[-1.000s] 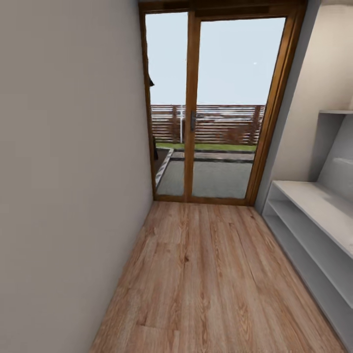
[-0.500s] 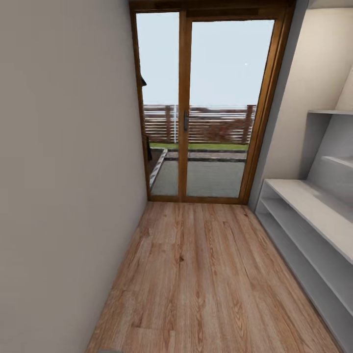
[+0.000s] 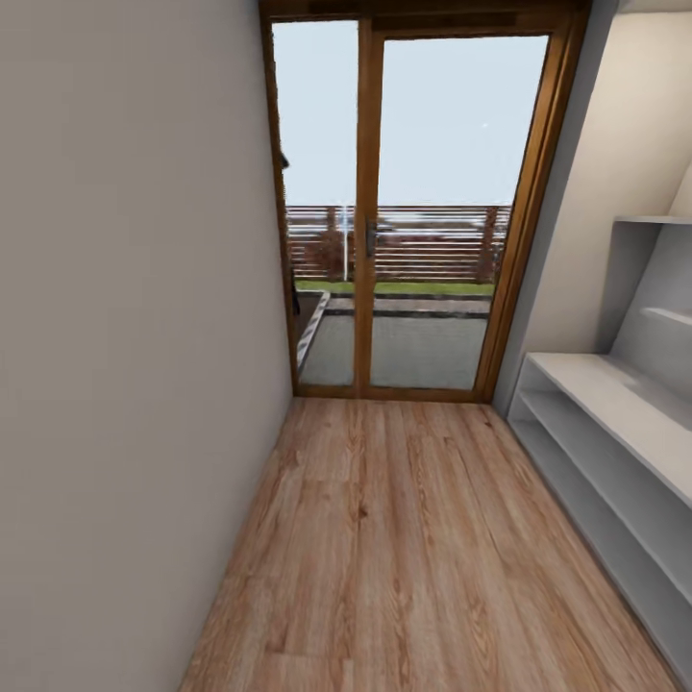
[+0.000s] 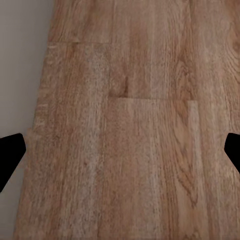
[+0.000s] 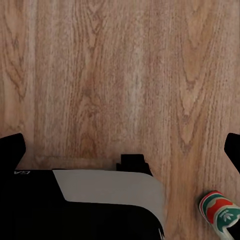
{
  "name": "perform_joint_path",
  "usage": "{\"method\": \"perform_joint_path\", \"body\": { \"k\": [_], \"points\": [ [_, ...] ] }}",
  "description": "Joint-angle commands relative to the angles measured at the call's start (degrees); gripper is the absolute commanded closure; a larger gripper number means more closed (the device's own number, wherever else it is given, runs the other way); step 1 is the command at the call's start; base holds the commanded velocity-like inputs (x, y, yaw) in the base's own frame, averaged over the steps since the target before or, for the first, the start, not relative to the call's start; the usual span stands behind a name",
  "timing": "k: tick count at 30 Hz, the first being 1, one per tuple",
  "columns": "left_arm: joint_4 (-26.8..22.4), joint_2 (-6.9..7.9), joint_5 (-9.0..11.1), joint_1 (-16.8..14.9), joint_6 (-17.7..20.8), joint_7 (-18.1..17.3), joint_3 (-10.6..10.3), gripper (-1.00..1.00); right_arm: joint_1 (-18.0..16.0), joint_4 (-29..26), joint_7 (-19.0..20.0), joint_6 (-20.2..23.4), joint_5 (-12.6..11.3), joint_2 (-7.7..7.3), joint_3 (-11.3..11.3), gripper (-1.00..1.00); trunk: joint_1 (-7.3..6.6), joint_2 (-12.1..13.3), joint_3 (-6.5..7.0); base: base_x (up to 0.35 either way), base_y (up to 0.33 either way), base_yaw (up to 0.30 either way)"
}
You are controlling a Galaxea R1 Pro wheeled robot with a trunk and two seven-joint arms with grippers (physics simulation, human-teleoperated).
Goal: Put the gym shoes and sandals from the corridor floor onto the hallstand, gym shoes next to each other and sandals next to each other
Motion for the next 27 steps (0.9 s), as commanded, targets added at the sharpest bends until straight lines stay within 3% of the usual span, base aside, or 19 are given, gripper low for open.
{"method": "perform_joint_path", "body": {
  "k": [1, 10, 27],
  "points": [
    [0.04, 0.0, -0.08, -0.03, -0.19, -0.04, -0.02, -1.0, -0.02, -0.01, 0.02, -0.02, -0.04, -0.04, -0.06, -1.0, 0.01, -0.03, -0.06, 0.083, 0.091, 0.0],
    [0.05, 0.0, -0.09, -0.04, -0.19, -0.04, -0.02, -1.0, -0.02, 0.08, 0.02, -0.02, -0.05, -0.17, -0.13, -1.0, 0.01, -0.03, -0.06, 0.027, 0.03, -0.041],
    [0.05, 0.0, -0.09, -0.04, -0.19, -0.04, -0.02, -1.0, -0.02, 0.19, 0.02, -0.02, -0.06, -0.19, -0.15, -1.0, 0.01, -0.03, -0.06, -0.009, 0.001, -0.24]
  ]
}}
